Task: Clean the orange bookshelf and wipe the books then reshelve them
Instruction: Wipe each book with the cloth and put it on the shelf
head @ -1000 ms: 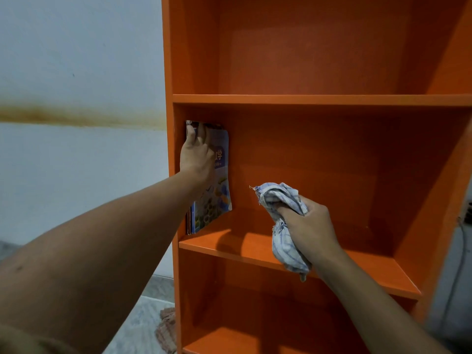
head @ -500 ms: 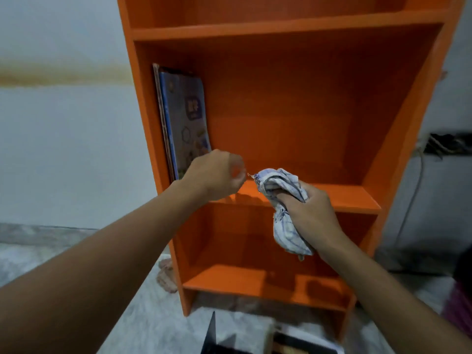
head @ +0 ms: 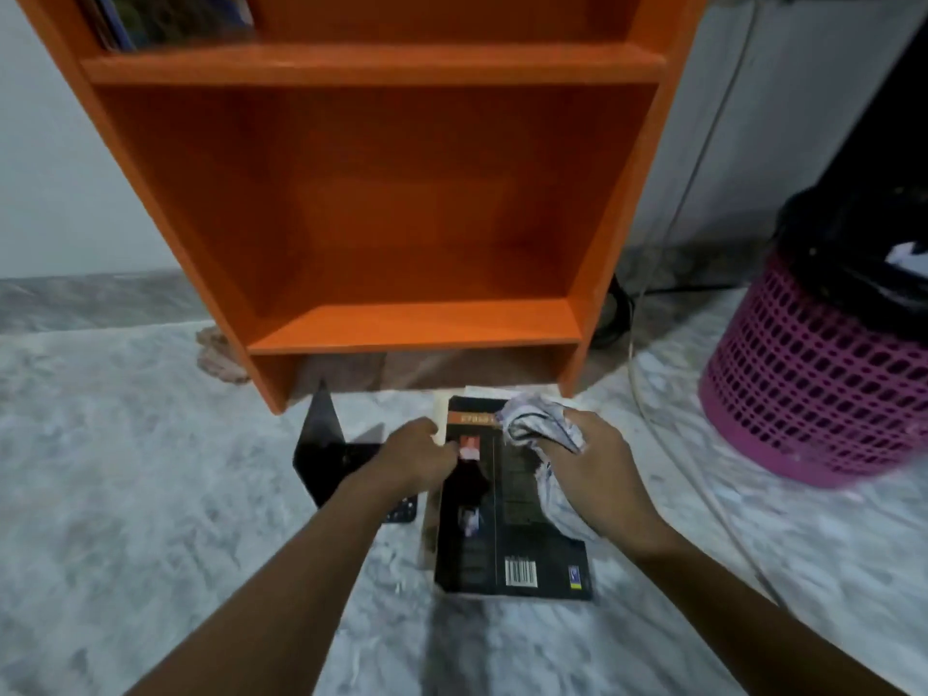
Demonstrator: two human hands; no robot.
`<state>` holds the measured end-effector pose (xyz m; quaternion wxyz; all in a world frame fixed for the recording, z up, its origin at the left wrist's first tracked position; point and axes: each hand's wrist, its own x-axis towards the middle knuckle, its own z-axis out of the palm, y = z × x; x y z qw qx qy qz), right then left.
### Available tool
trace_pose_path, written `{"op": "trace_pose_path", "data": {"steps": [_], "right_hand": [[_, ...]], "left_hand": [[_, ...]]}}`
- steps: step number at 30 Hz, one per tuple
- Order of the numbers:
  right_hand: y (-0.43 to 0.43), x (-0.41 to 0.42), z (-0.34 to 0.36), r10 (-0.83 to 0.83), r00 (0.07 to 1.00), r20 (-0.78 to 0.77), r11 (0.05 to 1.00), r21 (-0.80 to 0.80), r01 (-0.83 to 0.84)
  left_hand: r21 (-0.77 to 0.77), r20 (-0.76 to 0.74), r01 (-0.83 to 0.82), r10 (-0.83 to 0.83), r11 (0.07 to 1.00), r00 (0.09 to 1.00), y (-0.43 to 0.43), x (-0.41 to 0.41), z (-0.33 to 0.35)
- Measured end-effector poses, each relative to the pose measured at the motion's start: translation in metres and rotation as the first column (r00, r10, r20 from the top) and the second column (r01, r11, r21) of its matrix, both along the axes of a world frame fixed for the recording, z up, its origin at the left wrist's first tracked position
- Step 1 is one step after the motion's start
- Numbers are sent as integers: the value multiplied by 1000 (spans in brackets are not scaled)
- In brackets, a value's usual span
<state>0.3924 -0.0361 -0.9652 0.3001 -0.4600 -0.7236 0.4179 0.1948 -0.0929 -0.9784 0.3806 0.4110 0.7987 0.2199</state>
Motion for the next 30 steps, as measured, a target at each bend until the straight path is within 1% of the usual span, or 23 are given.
{"op": "trace_pose_path", "data": {"steps": [2,3,4,5,6,7,8,9,11,13,14,16,18,21,24,25,27,29,30], "right_hand": [[-13,7,-18,61,992,106,996,64,-68],[-21,8,-25,146,971,191,986,58,-159],[-30,7,-35,248,915,317,961,41,-275],[-39,5,-44,344,833,434,916,43,-400],[-46,2,-55,412,748,521,851,73,-519],[-50,-2,-65,454,687,568,780,118,-614],[-51,-6,-73,476,658,583,742,136,-657],[-49,-8,-78,479,660,579,740,137,-658],[-40,-14,-83,461,710,532,781,137,-610],[-31,-16,-84,404,774,487,836,148,-529],[-28,-17,-85,369,801,471,860,153,-486],[-23,-20,-89,321,841,434,893,156,-422],[-22,-23,-92,304,855,420,907,148,-395],[-21,-23,-97,312,873,375,909,151,-389],[-13,-25,-95,300,880,368,916,147,-374],[-6,-26,-93,268,885,380,930,136,-340],[20,-25,-93,131,903,410,964,159,-212],[62,-21,-99,-8,923,384,971,223,-85],[82,-18,-100,-56,926,374,973,228,-34]], "left_hand": [[-9,35,-78,78,997,996,-17,5,-38],[8,48,-119,119,993,992,-23,5,-47],[14,63,-150,149,989,987,-28,4,-56],[22,74,-162,160,987,984,-30,3,-59],[25,89,-169,166,985,982,-31,2,-58],[23,119,-186,182,982,976,-32,1,-58],[13,152,-210,205,978,967,-32,-1,-60],[7,181,-233,228,973,957,-32,-2,-60],[-29,243,-277,276,960,930,-32,-4,-60],[-71,313,-289,297,955,902,-31,-4,-56],[-72,337,-286,293,955,895,-30,-4,-55],[-52,357,-233,236,971,904,-27,-6,-53],[-39,346,-158,162,987,924,-22,-8,-54],[-76,339,-54,77,996,938,-17,-10,-59],[-107,368,-18,57,994,928,-15,-12,-64],[-108,372,-24,63,994,926,-15,-12,-65],[-110,370,-37,75,993,926,-14,-13,-67],[-115,379,-45,86,992,922,-13,-13,-67],[-122,383,-50,93,991,919,-13,-13,-68]]}}
